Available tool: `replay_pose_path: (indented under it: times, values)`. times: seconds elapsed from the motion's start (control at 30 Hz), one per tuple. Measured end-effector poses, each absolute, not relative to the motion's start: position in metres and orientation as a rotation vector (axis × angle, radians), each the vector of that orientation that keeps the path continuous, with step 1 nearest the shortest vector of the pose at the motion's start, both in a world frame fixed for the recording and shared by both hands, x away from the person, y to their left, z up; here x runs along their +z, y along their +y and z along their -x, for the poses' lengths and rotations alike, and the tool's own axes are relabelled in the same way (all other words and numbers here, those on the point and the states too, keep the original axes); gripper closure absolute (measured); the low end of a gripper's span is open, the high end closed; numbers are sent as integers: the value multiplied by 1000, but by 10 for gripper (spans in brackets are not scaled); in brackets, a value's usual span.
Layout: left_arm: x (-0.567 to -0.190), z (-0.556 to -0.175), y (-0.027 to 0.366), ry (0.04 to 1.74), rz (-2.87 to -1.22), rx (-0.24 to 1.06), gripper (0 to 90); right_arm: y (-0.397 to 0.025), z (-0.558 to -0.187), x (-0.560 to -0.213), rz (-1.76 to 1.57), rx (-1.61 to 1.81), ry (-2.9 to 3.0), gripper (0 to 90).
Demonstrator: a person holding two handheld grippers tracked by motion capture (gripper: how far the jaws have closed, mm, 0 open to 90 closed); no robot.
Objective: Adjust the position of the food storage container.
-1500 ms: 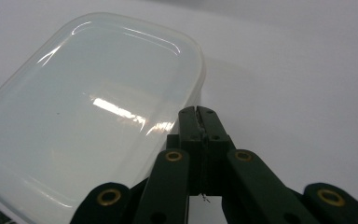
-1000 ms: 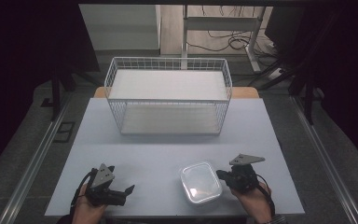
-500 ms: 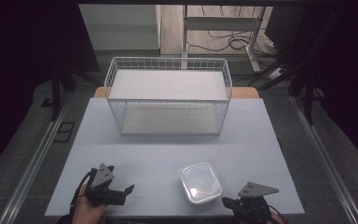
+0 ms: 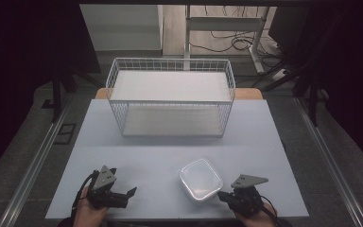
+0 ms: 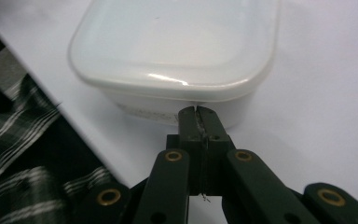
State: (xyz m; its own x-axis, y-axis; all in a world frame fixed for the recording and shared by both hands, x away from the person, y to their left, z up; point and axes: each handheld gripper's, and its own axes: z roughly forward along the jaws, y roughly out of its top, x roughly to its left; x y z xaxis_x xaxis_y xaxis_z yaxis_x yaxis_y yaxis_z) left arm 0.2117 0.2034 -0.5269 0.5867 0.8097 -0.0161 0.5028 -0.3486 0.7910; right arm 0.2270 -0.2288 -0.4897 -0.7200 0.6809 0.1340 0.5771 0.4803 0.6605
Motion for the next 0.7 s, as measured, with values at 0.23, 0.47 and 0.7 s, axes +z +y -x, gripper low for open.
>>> replay_pose_path:
  times: [0.23, 0.47, 0.7]
  values:
    - [-527, -212, 203, 1043, -2025, 489, 7, -223, -264, -493, -1149, 1088, 2562, 891]
    - [-527, -212, 203, 1044, -2026, 487, 7, -209, -289, -499, -1145, 1067, 2571, 891]
    - [-527, -213, 203, 1045, -2024, 486, 7, -186, -318, -500, -1130, 1072, 2577, 891]
